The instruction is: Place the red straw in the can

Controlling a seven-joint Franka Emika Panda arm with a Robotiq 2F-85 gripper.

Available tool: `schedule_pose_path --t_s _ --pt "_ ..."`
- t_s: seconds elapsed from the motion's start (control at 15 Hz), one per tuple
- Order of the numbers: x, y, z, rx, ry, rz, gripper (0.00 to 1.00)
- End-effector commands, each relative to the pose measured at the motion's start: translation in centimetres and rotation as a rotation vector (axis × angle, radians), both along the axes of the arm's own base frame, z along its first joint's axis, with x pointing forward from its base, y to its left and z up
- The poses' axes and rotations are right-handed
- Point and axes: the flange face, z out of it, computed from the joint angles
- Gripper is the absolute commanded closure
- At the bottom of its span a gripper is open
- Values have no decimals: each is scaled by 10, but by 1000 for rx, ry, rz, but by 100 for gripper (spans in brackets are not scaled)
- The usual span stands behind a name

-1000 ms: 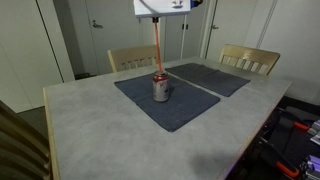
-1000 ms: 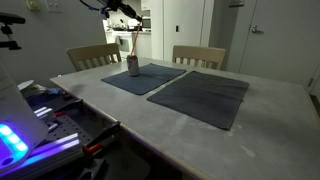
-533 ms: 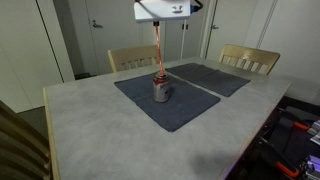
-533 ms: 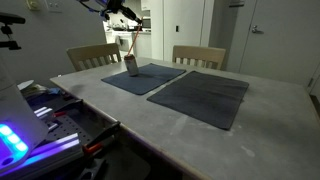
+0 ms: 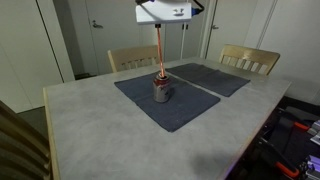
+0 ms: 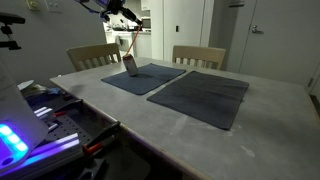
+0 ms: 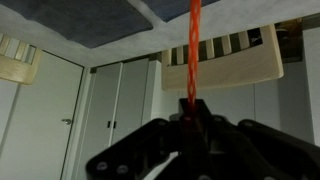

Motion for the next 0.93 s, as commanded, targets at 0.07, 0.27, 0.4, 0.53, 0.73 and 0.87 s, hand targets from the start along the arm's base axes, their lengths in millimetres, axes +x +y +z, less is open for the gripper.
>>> schedule_pose_path --t_s 0.07,0.27,0.4,0.53,0.73,0.87 --pt "-5 -7 10 -29 -19 0 98" --pt "-4 -7 24 -45 -28 -4 98" --pt "-3 -7 30 -52 -31 -6 98" --pt "-2 -7 35 -61 -31 -9 98" --pt "1 -9 42 -73 -23 -7 98" --pt "5 -9 43 -71 -22 -2 98"
